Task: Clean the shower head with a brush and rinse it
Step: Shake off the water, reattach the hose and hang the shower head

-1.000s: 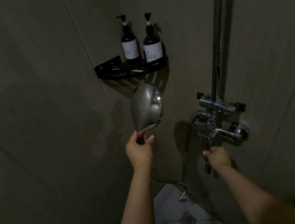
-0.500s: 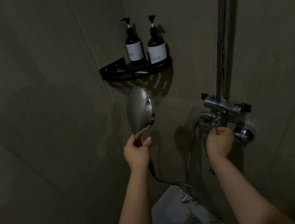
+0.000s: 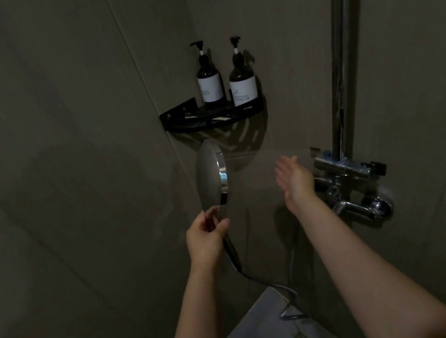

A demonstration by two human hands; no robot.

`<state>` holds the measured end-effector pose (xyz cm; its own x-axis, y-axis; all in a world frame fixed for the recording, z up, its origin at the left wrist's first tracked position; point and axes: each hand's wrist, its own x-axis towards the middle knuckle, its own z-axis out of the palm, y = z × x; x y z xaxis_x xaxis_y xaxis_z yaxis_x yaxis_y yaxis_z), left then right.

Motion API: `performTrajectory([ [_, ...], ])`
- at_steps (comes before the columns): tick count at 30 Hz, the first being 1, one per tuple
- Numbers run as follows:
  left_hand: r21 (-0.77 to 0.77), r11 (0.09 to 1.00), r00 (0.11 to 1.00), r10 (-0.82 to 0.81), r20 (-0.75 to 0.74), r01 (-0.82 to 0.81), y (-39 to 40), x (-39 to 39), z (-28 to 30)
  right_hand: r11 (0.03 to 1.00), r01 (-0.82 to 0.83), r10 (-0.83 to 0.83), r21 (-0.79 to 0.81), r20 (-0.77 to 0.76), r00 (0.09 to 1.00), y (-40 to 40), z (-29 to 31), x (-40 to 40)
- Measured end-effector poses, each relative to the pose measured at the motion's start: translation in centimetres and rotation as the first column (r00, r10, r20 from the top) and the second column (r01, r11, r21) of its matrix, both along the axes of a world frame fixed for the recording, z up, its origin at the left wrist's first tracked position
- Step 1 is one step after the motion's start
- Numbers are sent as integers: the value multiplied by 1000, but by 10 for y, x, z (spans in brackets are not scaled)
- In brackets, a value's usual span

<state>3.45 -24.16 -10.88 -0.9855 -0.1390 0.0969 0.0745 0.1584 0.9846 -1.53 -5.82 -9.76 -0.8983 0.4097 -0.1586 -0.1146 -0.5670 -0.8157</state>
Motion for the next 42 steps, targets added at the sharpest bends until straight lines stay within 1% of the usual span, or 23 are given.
performTrajectory([
  [6,1,1000,999,-29,17,29,-1,2,0,999,31,-30,-41,18,999,4,-12,-2],
  [10,-29,996,997,-79,26,80,1,3,2,991,78,-71,-108,70,995,5,-24,4],
  [14,-46,991,992,-121,30,122,6,3,4,982,83,-64,-169,112,992,8,-28,8],
  [20,-36,991,992,-129,4,129,14,5,7,981,128,-96,-145,213,972,9,-46,11],
  [22,-71,987,989,-147,-2,147,15,4,6,980,143,-106,-138,245,964,11,-54,11],
  [24,-114,986,992,-123,-20,120,18,2,5,976,153,-109,-155,262,959,13,-59,13],
  [25,-108,989,995,-102,-21,100,19,1,4,971,163,-115,-174,260,959,14,-59,14],
  [27,-44,996,997,-81,-7,81,21,0,4,960,177,-121,-217,247,961,17,-60,13],
  [29,-21,997,997,-74,0,74,22,-1,2,956,186,-132,-226,235,963,21,-60,12],
  [33,-9,998,998,-62,8,62,22,-1,1,962,214,-170,-171,238,956,23,-64,13],
  [36,15,1000,1000,-4,10,4,22,-5,7,947,301,-263,-110,271,926,28,-71,19],
  [38,9,1000,1000,26,-6,-26,21,-11,10,919,394,-369,-14,322,872,34,-80,25],
  [40,-19,1000,1000,18,-16,-18,21,-12,13,888,454,-448,69,343,825,38,-89,29],
  [41,-26,1000,1000,15,-19,-15,21,-12,15,874,466,-482,133,352,802,39,-91,32],
  [42,-31,999,1000,15,-25,-16,21,-12,15,850,471,-527,237,365,768,40,-95,33],
])
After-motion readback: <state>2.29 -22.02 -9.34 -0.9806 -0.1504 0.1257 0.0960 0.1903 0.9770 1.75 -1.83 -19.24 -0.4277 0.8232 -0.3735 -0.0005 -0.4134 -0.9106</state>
